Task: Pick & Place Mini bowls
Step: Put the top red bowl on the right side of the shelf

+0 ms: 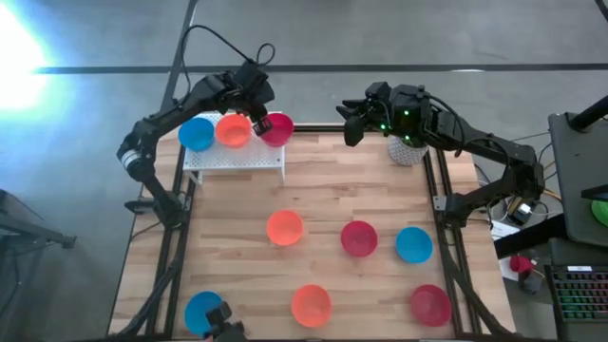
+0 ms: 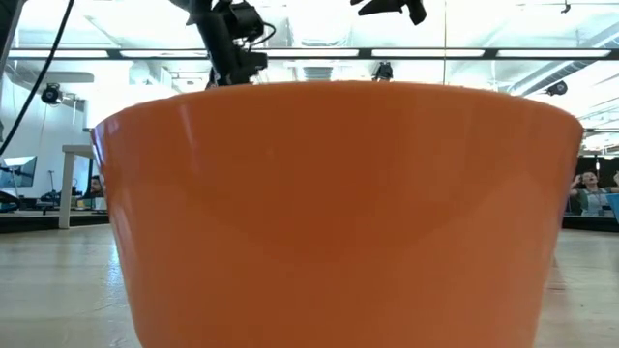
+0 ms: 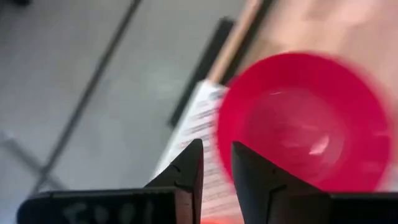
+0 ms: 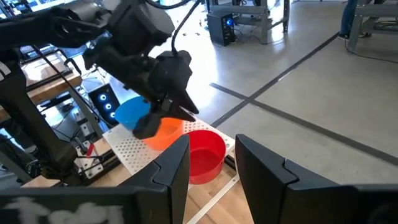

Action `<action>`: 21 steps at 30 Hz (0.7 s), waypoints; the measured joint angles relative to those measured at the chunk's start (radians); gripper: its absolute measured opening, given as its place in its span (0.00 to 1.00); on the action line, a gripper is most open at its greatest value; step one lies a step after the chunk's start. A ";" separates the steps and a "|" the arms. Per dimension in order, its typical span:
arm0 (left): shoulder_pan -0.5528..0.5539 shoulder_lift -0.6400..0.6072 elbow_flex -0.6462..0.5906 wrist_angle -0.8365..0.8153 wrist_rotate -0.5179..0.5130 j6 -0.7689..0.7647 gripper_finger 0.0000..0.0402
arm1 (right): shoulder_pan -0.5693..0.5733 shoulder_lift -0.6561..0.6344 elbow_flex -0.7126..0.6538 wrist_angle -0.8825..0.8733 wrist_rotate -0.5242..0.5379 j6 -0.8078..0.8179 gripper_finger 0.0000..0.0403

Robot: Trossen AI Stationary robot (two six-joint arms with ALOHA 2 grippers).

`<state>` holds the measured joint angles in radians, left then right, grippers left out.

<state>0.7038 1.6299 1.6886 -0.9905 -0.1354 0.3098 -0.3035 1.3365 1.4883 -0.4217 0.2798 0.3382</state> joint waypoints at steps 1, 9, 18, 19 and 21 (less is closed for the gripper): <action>-0.004 0.000 0.008 -0.009 0.039 -0.001 0.19 | 0.000 0.000 0.000 0.000 0.000 0.001 0.30; -0.027 0.006 -0.014 -0.076 0.152 -0.004 0.19 | 0.000 0.000 0.000 0.000 0.001 0.000 0.31; -0.027 0.008 -0.064 -0.107 0.089 0.002 0.19 | 0.000 0.000 0.000 0.000 0.003 0.000 0.31; -0.027 0.008 -0.066 -0.109 0.074 0.008 0.19 | 0.000 0.000 0.000 0.000 0.003 0.000 0.31; -0.027 0.008 -0.072 -0.113 0.040 0.011 0.19 | 0.000 0.000 0.000 0.000 0.003 -0.001 0.31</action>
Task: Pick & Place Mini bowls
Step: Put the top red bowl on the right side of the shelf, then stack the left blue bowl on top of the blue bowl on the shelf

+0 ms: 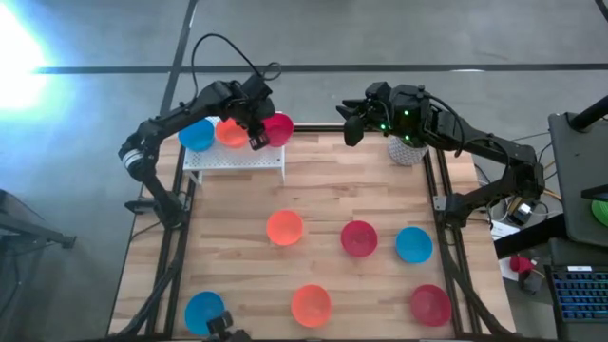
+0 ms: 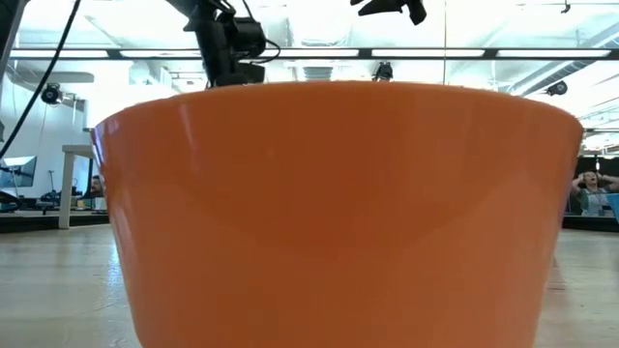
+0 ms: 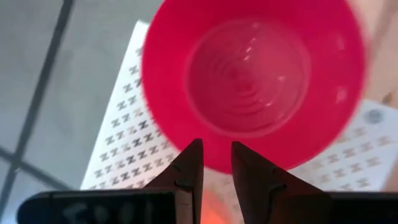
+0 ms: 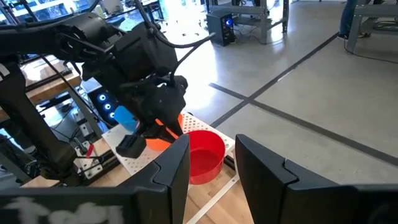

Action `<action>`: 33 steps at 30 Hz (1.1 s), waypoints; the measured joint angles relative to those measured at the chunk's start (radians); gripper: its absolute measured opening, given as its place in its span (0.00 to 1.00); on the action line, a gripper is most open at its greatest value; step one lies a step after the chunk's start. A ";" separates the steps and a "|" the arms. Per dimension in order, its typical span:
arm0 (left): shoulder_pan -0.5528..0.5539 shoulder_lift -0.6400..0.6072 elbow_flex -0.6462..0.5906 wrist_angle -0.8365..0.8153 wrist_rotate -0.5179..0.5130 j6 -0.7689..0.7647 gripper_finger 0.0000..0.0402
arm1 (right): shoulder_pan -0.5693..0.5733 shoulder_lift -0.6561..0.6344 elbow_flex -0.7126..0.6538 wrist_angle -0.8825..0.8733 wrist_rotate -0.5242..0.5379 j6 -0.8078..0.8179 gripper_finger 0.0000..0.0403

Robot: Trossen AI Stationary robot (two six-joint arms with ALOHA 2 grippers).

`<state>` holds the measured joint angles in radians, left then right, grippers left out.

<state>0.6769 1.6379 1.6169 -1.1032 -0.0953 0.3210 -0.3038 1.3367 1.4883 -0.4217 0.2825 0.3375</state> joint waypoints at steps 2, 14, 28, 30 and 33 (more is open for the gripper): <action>0.000 0.000 0.000 -0.009 -0.033 0.000 0.19 | 0.000 0.000 0.000 0.000 0.000 0.000 0.31; 0.000 0.000 0.000 -0.046 -0.092 0.024 0.19 | 0.000 0.000 0.000 0.006 -0.001 0.001 0.31; -0.008 -0.041 0.103 -0.152 -0.117 -0.031 0.19 | 0.000 0.000 0.000 0.009 -0.003 -0.005 0.31; -0.011 -0.064 0.116 -0.219 -0.085 -0.066 0.19 | 0.000 0.000 0.000 0.009 -0.003 -0.006 0.30; -0.027 -0.113 0.109 -0.308 -0.048 -0.110 0.19 | 0.000 0.000 0.000 0.008 -0.003 -0.008 0.31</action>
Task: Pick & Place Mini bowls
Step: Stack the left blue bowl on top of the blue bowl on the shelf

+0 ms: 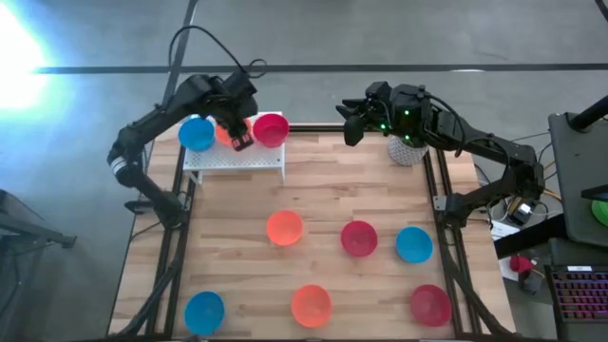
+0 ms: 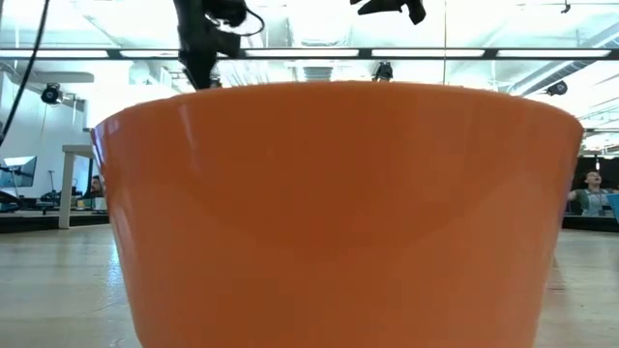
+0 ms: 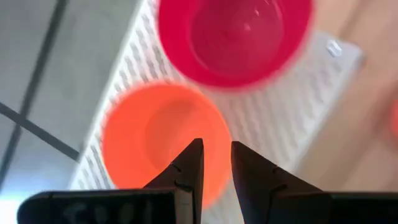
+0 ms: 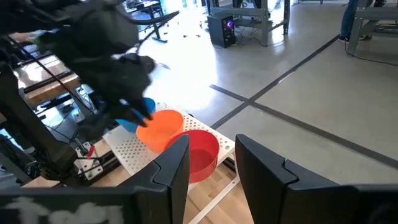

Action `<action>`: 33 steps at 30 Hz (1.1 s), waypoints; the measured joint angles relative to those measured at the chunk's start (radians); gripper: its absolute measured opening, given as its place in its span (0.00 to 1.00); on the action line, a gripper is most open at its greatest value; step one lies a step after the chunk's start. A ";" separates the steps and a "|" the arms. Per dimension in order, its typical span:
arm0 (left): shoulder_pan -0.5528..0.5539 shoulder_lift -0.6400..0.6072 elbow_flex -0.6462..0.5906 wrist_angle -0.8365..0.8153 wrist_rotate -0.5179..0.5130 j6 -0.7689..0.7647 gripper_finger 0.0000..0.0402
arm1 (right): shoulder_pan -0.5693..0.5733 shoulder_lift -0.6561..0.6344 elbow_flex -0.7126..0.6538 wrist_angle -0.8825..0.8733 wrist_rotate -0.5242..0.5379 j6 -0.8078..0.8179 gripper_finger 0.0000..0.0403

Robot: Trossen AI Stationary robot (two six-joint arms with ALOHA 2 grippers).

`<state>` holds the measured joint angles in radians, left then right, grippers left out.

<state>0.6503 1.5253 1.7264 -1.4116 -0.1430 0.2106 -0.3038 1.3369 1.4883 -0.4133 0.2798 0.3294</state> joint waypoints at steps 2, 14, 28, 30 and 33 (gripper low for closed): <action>-0.019 -0.037 -0.017 -0.052 0.017 -0.036 0.19 | 0.000 0.000 0.000 0.000 0.000 0.000 0.31; -0.269 -0.291 -0.183 -0.159 0.154 -0.259 0.19 | 0.000 0.000 0.000 -0.001 -0.016 0.006 0.31; -0.672 -0.511 -0.499 -0.158 0.394 -0.460 0.19 | 0.000 -0.001 0.000 -0.002 -0.251 -0.104 0.31; -0.706 -0.520 -0.545 -0.146 0.426 -0.473 0.19 | 0.000 -0.001 0.000 -0.002 -0.283 -0.124 0.30; -0.749 -0.525 -0.611 -0.099 0.490 -0.475 0.19 | -0.001 -0.001 0.000 -0.002 -0.310 -0.130 0.31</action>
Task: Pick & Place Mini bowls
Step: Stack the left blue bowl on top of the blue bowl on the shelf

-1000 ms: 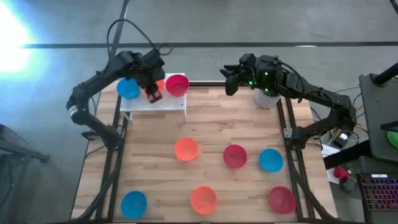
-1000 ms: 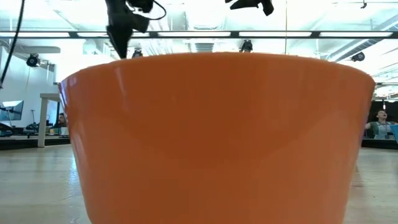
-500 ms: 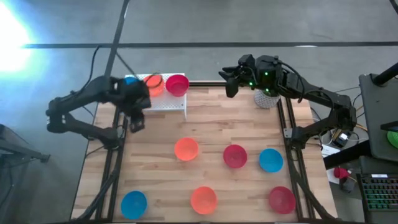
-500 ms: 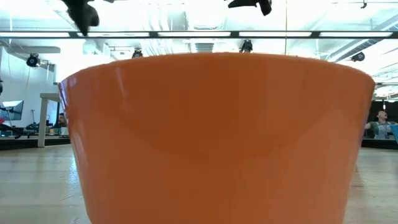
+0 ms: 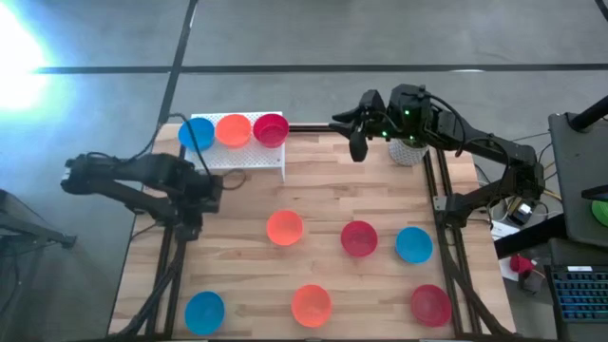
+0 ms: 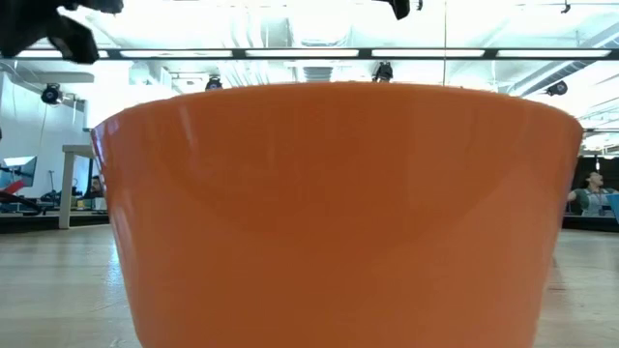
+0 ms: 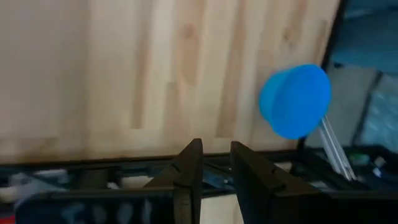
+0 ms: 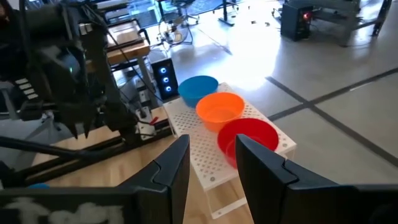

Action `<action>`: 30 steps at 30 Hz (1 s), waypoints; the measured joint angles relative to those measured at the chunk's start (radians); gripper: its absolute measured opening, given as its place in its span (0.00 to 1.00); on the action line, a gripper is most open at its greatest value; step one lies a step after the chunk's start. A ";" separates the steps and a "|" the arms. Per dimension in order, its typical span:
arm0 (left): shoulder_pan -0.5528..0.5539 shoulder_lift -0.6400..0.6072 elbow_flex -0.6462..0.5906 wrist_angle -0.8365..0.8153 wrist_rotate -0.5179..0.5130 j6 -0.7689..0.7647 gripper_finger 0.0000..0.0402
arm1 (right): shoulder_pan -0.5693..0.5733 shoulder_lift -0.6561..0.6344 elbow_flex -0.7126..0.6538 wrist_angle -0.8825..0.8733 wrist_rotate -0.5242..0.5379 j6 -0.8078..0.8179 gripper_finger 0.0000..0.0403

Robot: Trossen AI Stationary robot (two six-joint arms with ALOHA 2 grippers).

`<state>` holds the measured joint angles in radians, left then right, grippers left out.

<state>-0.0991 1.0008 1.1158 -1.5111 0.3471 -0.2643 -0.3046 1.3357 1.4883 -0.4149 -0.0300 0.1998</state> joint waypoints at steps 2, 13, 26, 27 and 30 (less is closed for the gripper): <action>-0.033 0.000 -0.043 0.049 0.043 -0.005 0.19 | 0.000 0.000 0.000 0.000 -0.001 -0.002 0.31; -0.275 0.004 -0.259 0.465 0.170 -0.130 0.19 | 0.000 -0.001 0.000 0.000 -0.003 0.007 0.31; -0.512 0.070 -0.419 0.867 0.168 -0.358 0.19 | 0.001 -0.001 0.000 -0.001 -0.004 0.009 0.30; -0.519 0.076 -0.424 0.872 0.167 -0.359 0.19 | 0.001 -0.001 0.000 0.000 -0.005 0.008 0.31; -0.524 0.085 -0.433 0.875 0.166 -0.360 0.19 | 0.001 -0.001 0.000 -0.001 -0.007 0.001 0.30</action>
<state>-0.6235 1.0863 0.6828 -0.6360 0.5130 -0.6243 -0.3035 1.3350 1.4883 -0.4156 -0.0366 0.2013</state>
